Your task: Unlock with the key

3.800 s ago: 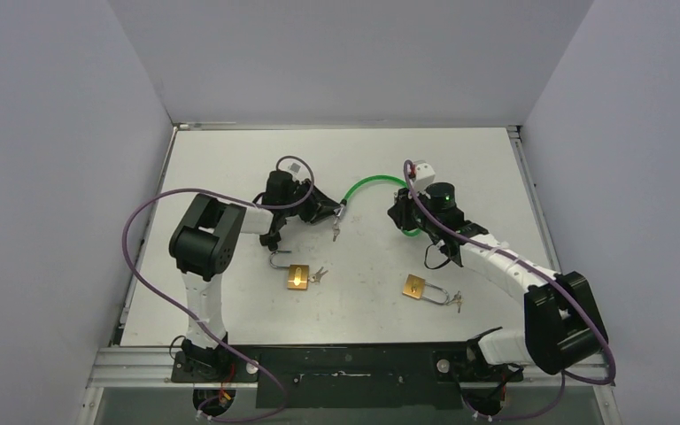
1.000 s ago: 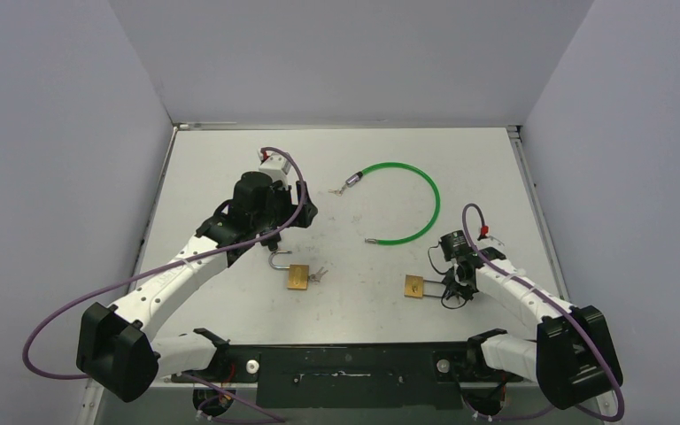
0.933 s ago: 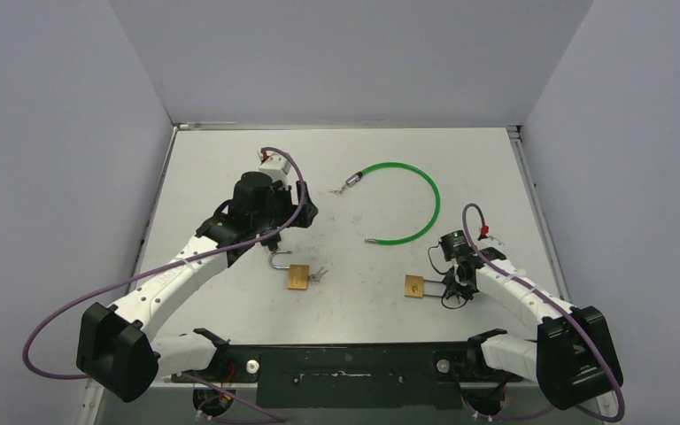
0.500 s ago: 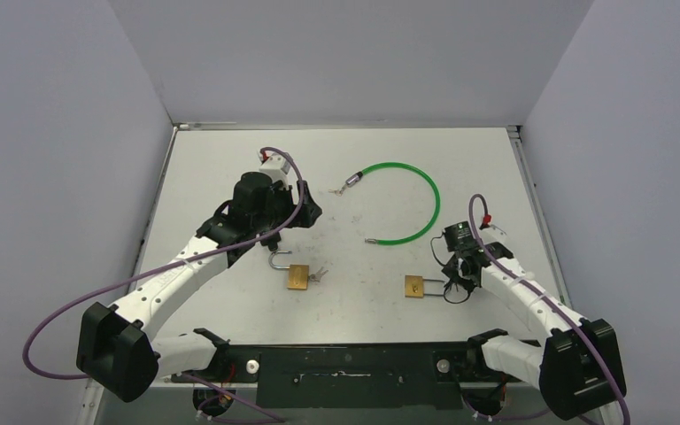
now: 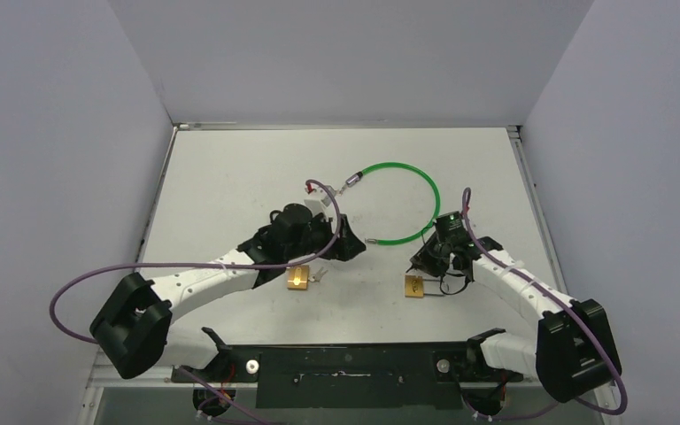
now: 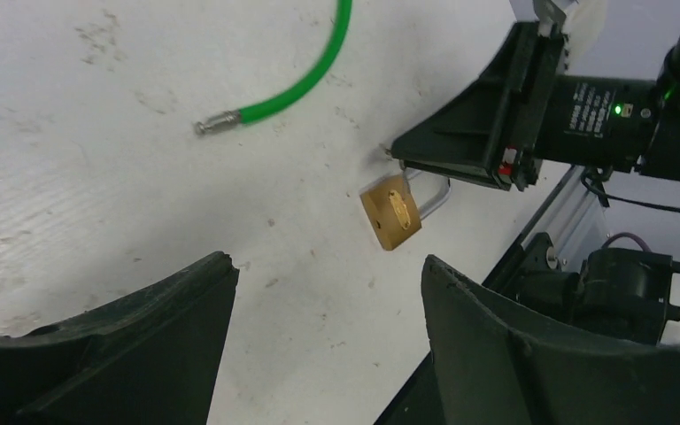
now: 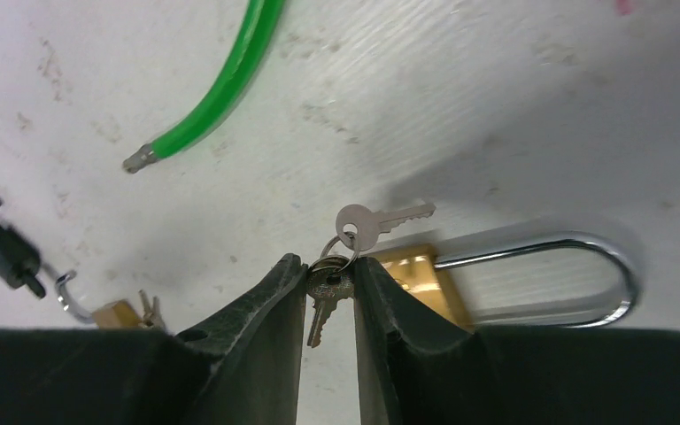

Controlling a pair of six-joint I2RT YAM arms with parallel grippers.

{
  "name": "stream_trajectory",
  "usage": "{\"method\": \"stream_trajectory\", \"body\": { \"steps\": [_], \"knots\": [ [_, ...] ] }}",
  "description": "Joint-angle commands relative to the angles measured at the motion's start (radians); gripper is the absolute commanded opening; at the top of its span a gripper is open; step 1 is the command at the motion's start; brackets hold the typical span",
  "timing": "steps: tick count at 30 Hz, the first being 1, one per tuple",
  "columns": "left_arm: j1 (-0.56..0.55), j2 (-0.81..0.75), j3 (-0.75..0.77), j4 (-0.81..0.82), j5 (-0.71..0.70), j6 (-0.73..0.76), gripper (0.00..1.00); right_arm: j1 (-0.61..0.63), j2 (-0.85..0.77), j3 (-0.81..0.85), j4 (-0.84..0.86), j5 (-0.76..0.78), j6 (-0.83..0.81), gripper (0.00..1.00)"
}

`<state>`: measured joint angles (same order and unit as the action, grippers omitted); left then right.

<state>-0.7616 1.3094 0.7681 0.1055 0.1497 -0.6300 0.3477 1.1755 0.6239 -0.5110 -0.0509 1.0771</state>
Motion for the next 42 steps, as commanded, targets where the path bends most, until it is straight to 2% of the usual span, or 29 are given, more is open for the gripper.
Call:
{"method": "stream_trajectory", "body": {
  "steps": [1,4,13,18,29,33,41,42],
  "knots": [
    [-0.068,0.06,-0.024,0.255,0.027,-0.082,0.73,0.04,0.052,0.062,0.163,-0.138,0.087,0.0],
    [-0.099,0.116,-0.035,0.323,0.029,-0.111,0.72,0.059,0.076,0.068,0.205,-0.177,0.115,0.0],
    [-0.131,0.324,-0.018,0.467,0.092,-0.204,0.57,0.083,0.113,0.056,0.287,-0.238,0.149,0.0],
    [-0.131,0.385,0.002,0.495,0.111,-0.223,0.47,0.085,0.114,0.054,0.295,-0.249,0.153,0.0],
    [-0.132,0.438,0.045,0.489,0.116,-0.226,0.39,0.088,0.11,0.028,0.302,-0.265,0.15,0.0],
    [-0.132,0.449,0.052,0.485,0.13,-0.216,0.29,0.088,0.109,0.027,0.305,-0.269,0.144,0.0],
    [-0.13,0.427,0.056,0.466,0.123,-0.168,0.0,0.089,0.104,0.014,0.297,-0.282,0.114,0.0],
    [-0.131,0.425,0.056,0.463,0.122,-0.159,0.0,0.089,0.103,0.009,0.296,-0.282,0.112,0.0]
  ]
}}
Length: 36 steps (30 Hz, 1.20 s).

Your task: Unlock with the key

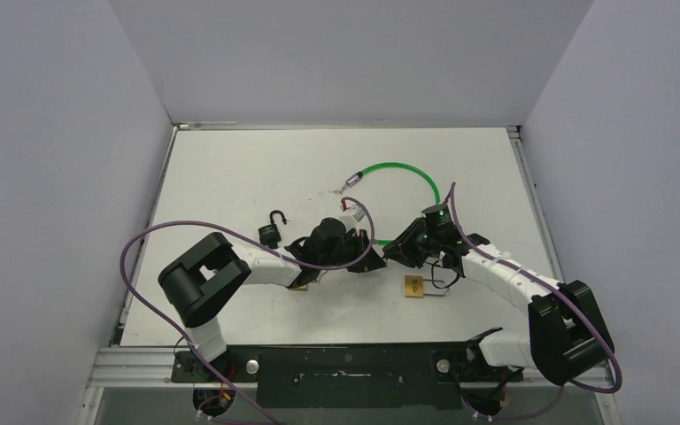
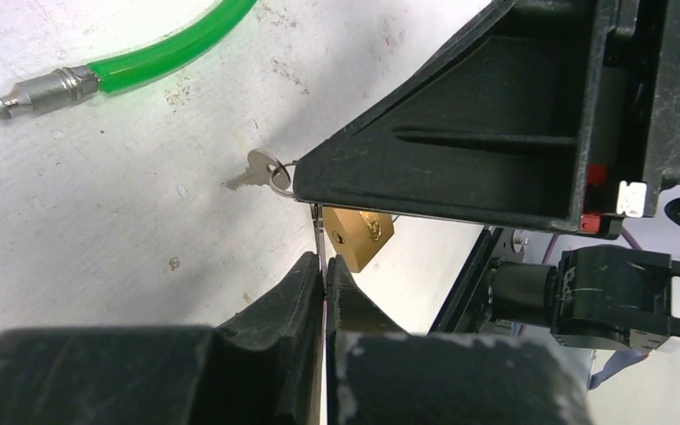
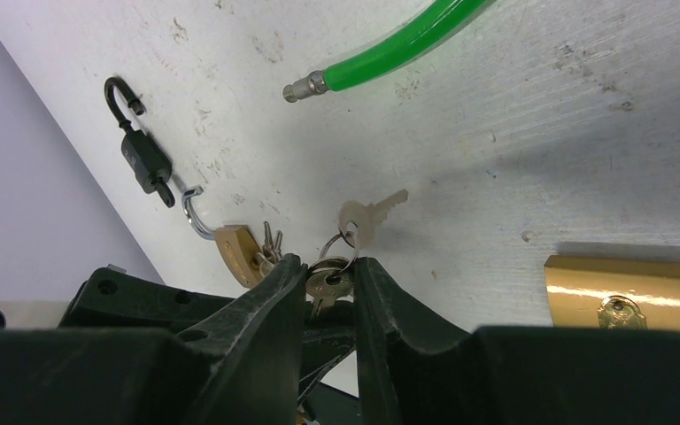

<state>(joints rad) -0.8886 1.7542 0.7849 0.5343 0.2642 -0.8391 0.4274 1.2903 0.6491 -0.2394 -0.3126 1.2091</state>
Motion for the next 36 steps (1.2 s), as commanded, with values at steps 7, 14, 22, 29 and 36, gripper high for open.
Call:
{"method": "stream_trajectory", "body": {
  "steps": [7,14,22,29,36],
  "knots": [
    [-0.003,-0.054,0.066,-0.067,0.025,0.167,0.0,0.01,-0.031,0.003,-0.009,-0.005,-0.071,0.69],
    [0.005,-0.137,0.135,-0.326,0.08,0.331,0.0,-0.003,-0.14,0.015,0.072,-0.01,-0.266,0.84],
    [0.095,-0.258,0.205,-0.577,0.27,0.461,0.0,-0.024,-0.349,-0.155,0.408,-0.244,-0.468,0.75],
    [0.154,-0.339,0.307,-0.852,0.446,0.648,0.0,0.017,-0.345,-0.158,0.607,-0.508,-0.498,0.79],
    [0.161,-0.37,0.411,-1.113,0.473,0.823,0.0,0.122,-0.268,-0.083,0.607,-0.524,-0.595,0.66]
  ]
}}
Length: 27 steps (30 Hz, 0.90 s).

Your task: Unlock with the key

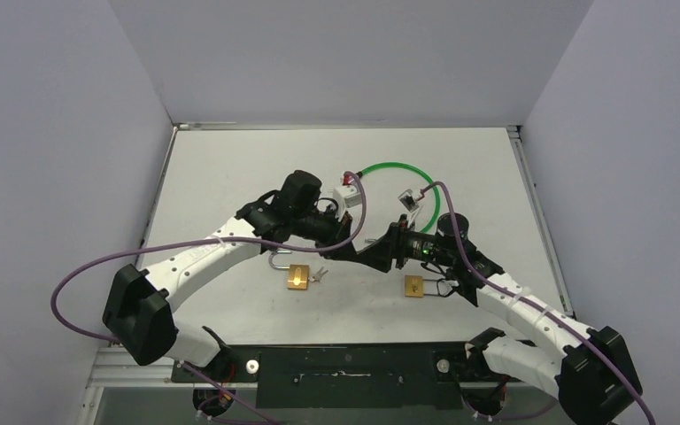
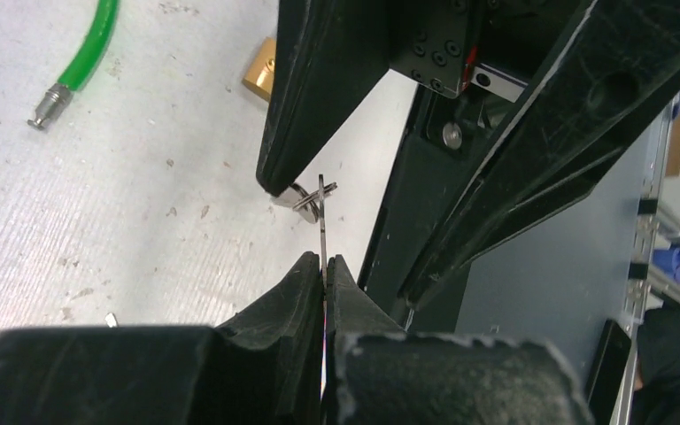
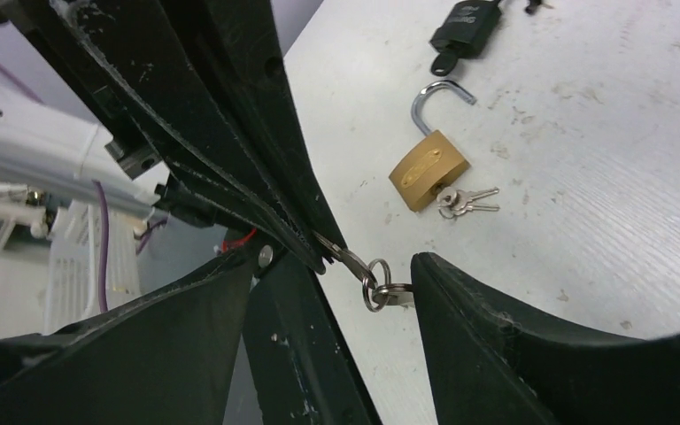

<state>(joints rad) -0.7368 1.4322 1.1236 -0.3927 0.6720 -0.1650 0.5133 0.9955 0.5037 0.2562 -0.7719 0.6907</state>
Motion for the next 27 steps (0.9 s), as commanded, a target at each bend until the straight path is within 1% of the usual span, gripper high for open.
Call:
{"method": "stream_trajectory", "body": {
  "steps": [1,2,4,8,11,12,16,17,21,22,23,27],
  "knots": [
    [0.011,-0.056,0.075,-0.199,0.068,0.159,0.0,0.04,0.031,0.064,0.126,-0.08,-0.075,0.62],
    [0.011,-0.063,0.082,-0.217,0.071,0.175,0.0,0.042,0.03,0.062,0.143,-0.097,-0.07,0.6],
    [0.013,-0.072,0.095,-0.245,0.088,0.204,0.0,0.047,0.016,0.049,0.18,-0.128,-0.066,0.6],
    [0.013,-0.079,0.109,-0.271,0.103,0.21,0.0,0.054,-0.034,0.027,0.184,-0.144,-0.081,0.74],
    [0.013,-0.081,0.114,-0.285,0.113,0.221,0.0,0.056,-0.054,0.023,0.172,-0.145,-0.089,0.74],
    [0.014,-0.081,0.115,-0.287,0.119,0.225,0.0,0.058,-0.052,0.025,0.163,-0.147,-0.093,0.72],
    [0.014,-0.083,0.118,-0.292,0.127,0.235,0.0,0.066,-0.023,0.036,0.149,-0.172,-0.107,0.56],
    [0.014,-0.083,0.12,-0.297,0.125,0.24,0.0,0.07,-0.018,0.036,0.153,-0.178,-0.106,0.55],
    [0.014,-0.085,0.124,-0.308,0.115,0.248,0.0,0.086,0.002,0.035,0.163,-0.187,-0.1,0.56],
    [0.013,-0.086,0.122,-0.308,0.116,0.251,0.0,0.088,0.004,0.035,0.165,-0.187,-0.098,0.55],
    [0.013,-0.087,0.121,-0.308,0.116,0.25,0.0,0.089,0.005,0.035,0.167,-0.19,-0.098,0.52],
    [0.013,-0.091,0.119,-0.308,0.117,0.252,0.0,0.095,0.018,0.035,0.193,-0.226,-0.087,0.32]
  ]
}}
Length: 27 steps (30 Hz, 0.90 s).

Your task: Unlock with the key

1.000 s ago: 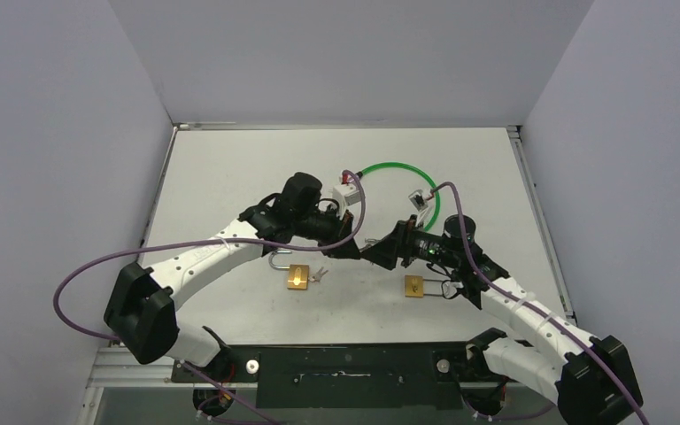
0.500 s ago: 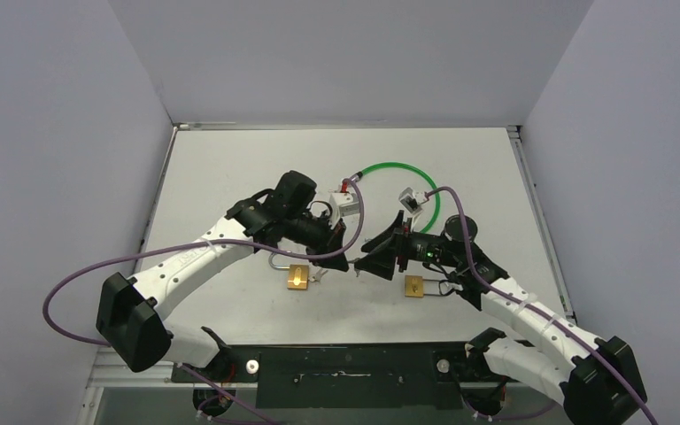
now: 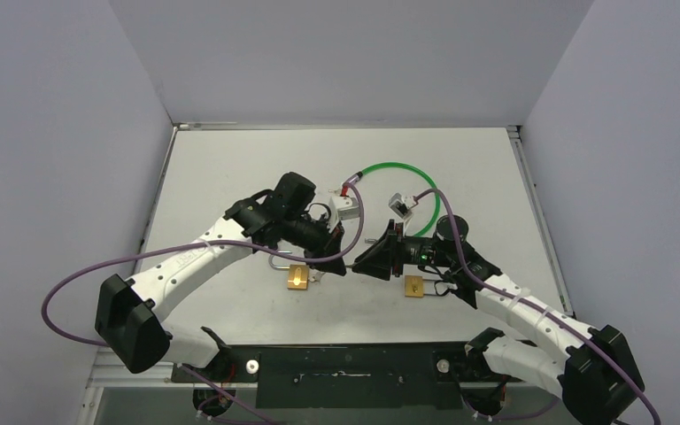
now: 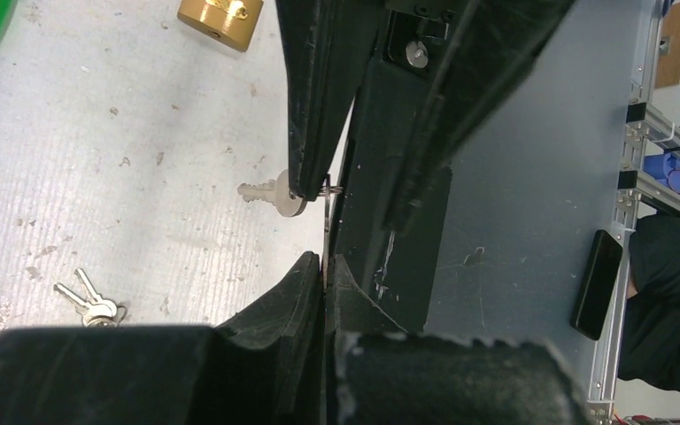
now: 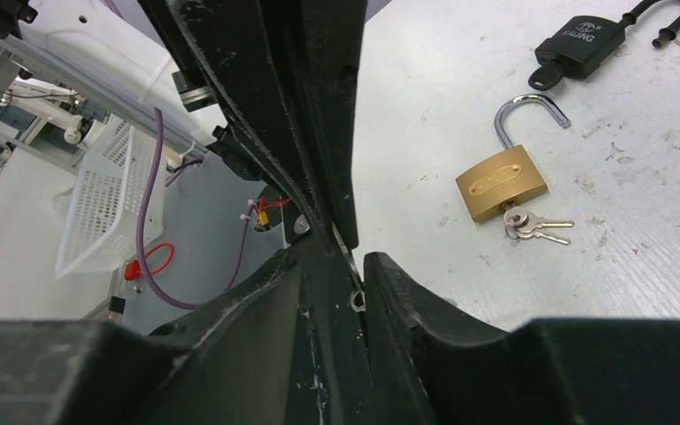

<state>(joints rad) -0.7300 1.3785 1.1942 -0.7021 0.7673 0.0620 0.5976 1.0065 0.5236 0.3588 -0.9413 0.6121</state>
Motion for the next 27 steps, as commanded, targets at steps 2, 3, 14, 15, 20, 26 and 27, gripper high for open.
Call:
{"method": "stream_trajectory", "body": {
  "steps": [2,3,14,15,20,26,27],
  "knots": [
    [0.006,-0.038,0.048,0.002,0.021,0.028,0.0,0.014,0.016,0.018,0.092,-0.071,-0.009,0.24],
    [0.006,-0.038,0.047,0.004,0.02,0.027,0.0,0.017,0.019,0.017,0.093,-0.076,-0.009,0.21],
    [0.006,-0.044,0.043,0.007,0.026,0.03,0.0,0.042,0.05,0.027,0.062,-0.072,-0.046,0.22],
    [0.006,-0.043,0.042,0.005,0.027,0.031,0.0,0.044,0.051,0.028,0.061,-0.07,-0.048,0.23],
    [0.007,-0.055,0.034,0.004,0.01,0.029,0.0,0.053,0.039,0.035,0.065,-0.066,-0.04,0.01],
    [0.023,-0.069,0.042,0.019,-0.058,0.008,0.08,0.053,0.019,0.045,-0.005,-0.007,-0.068,0.0],
    [0.031,-0.074,0.042,0.026,-0.077,-0.004,0.15,0.052,0.016,0.047,-0.013,0.011,-0.075,0.0]
  ]
}}
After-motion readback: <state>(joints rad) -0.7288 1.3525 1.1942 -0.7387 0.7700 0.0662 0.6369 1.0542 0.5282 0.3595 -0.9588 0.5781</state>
